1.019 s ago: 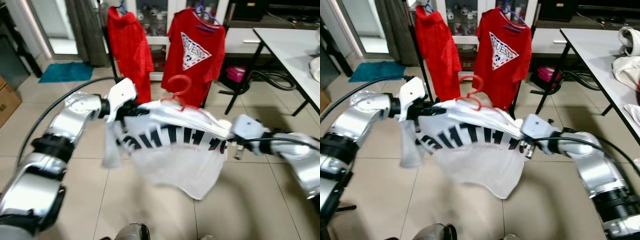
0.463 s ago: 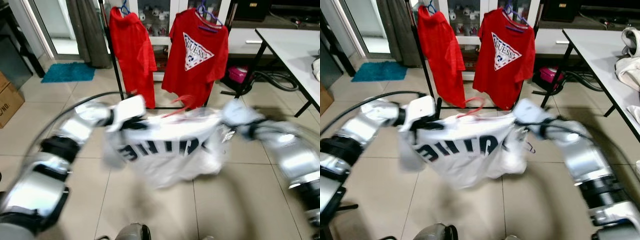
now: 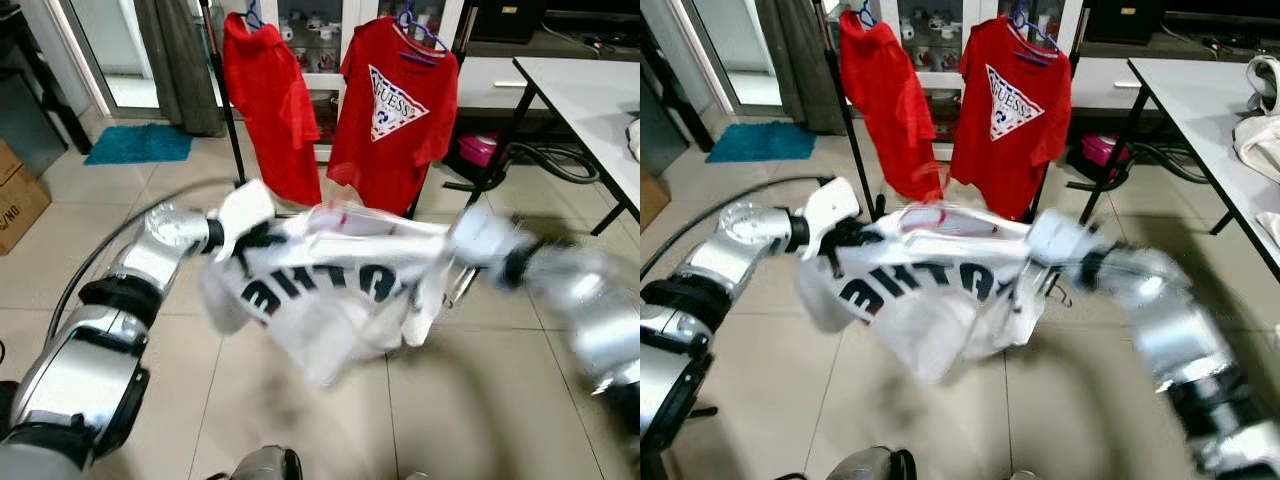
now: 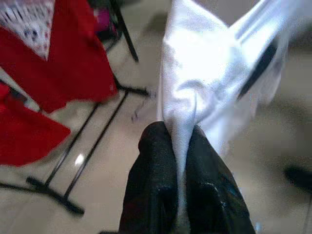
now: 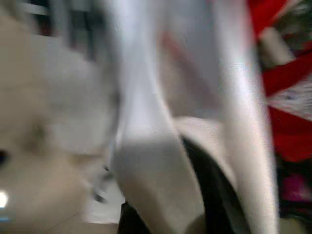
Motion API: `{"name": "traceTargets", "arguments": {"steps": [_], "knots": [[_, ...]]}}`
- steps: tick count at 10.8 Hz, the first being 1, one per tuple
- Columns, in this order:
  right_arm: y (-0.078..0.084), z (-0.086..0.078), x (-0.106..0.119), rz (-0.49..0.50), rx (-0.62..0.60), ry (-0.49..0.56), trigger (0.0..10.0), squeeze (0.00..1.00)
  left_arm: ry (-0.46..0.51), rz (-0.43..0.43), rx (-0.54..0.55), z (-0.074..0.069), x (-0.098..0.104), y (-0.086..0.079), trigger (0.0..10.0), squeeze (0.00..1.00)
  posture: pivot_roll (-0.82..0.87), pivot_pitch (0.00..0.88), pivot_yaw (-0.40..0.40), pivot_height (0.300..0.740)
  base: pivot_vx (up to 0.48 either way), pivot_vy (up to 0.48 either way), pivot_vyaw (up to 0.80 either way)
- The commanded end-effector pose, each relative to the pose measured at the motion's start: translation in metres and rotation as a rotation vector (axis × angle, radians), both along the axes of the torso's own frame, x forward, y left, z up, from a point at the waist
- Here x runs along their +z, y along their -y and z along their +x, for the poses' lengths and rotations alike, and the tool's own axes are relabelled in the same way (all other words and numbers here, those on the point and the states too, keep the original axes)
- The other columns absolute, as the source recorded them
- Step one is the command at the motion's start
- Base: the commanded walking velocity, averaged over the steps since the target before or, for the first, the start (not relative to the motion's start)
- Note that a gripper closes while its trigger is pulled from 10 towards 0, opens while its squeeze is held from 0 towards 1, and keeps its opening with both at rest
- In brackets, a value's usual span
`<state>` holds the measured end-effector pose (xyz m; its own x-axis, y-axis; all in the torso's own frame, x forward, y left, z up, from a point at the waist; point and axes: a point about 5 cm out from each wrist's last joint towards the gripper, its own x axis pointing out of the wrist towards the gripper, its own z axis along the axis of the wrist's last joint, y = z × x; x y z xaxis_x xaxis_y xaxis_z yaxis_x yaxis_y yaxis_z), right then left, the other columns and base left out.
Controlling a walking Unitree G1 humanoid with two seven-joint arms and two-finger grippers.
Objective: Hang hanger
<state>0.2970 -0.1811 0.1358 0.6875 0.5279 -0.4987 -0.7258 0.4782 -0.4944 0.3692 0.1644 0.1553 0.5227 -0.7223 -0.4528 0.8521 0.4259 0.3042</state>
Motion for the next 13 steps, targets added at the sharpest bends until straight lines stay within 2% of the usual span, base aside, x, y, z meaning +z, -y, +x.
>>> {"name": "traceTargets", "arguments": {"steps": [1,2,3,4,5,6,8,9,10,11,12,13], "knots": [[-0.019,-0.005,-0.007,0.034,0.033,-0.023,0.0,0.0,0.058,-0.091,-0.075,0.003,0.023,0.008,0.0,0.0,-0.11,0.0,0.068,0.74,0.0,0.0,0.0],[-0.026,-0.005,-0.014,0.039,0.029,-0.031,0.0,0.0,0.062,-0.127,-0.13,0.001,0.03,0.012,0.0,0.0,-0.11,0.0,0.07,0.74,0.0,0.0,0.0],[-0.036,0.002,-0.023,0.108,-0.036,-0.033,10.0,0.0,0.04,-0.156,-0.259,-0.006,0.04,0.018,0.0,0.0,-0.11,0.0,0.075,0.74,0.0,0.0,0.0],[-0.042,0.011,-0.013,0.179,-0.091,0.057,10.0,1.0,0.035,-0.111,-0.291,-0.007,0.043,0.015,0.0,0.0,-0.11,0.0,0.077,0.74,0.0,0.0,0.0],[-0.044,0.012,-0.005,0.215,-0.089,0.093,10.0,1.0,0.04,-0.095,-0.278,-0.005,0.044,0.011,0.0,0.0,-0.11,0.0,0.079,0.74,0.0,0.0,0.0],[-0.041,0.007,0.004,0.246,-0.067,0.124,10.0,1.0,0.041,-0.042,-0.258,-0.004,0.045,0.0,0.0,0.0,-0.11,0.0,0.08,0.74,0.0,0.0,0.0],[-0.027,-0.004,-0.002,0.131,-0.019,0.093,10.0,1.0,0.026,0.021,-0.249,-0.005,0.048,-0.016,0.0,0.0,-0.11,0.0,0.086,0.74,0.0,0.0,0.0],[-0.024,-0.018,-0.003,0.08,0.089,0.043,10.0,1.0,0.032,0.038,-0.23,-0.003,0.052,-0.024,0.0,0.0,-0.12,0.0,0.089,0.74,0.0,0.0,0.0],[-0.025,-0.02,-0.003,0.102,0.091,0.034,10.0,1.0,0.033,0.036,-0.229,-0.002,0.053,-0.024,0.0,0.0,-0.12,0.0,0.088,0.74,0.0,0.0,0.0],[-0.032,-0.024,-0.012,0.025,0.125,0.024,10.0,1.0,0.04,0.02,-0.249,-0.002,0.055,-0.023,0.0,0.0,-0.12,0.0,0.089,0.74,0.0,0.0,0.0],[-0.038,-0.025,-0.012,0.039,0.151,0.01,10.0,1.0,0.045,0.019,-0.259,-0.002,0.056,-0.021,0.0,0.0,-0.13,0.0,0.09,0.74,0.0,0.0,0.0],[-0.052,-0.026,-0.001,0.115,0.197,0.019,10.0,1.0,0.054,0.034,-0.27,-0.002,0.054,-0.017,0.0,0.0,-0.13,0.0,0.09,0.74,0.0,0.0,0.0]]}}
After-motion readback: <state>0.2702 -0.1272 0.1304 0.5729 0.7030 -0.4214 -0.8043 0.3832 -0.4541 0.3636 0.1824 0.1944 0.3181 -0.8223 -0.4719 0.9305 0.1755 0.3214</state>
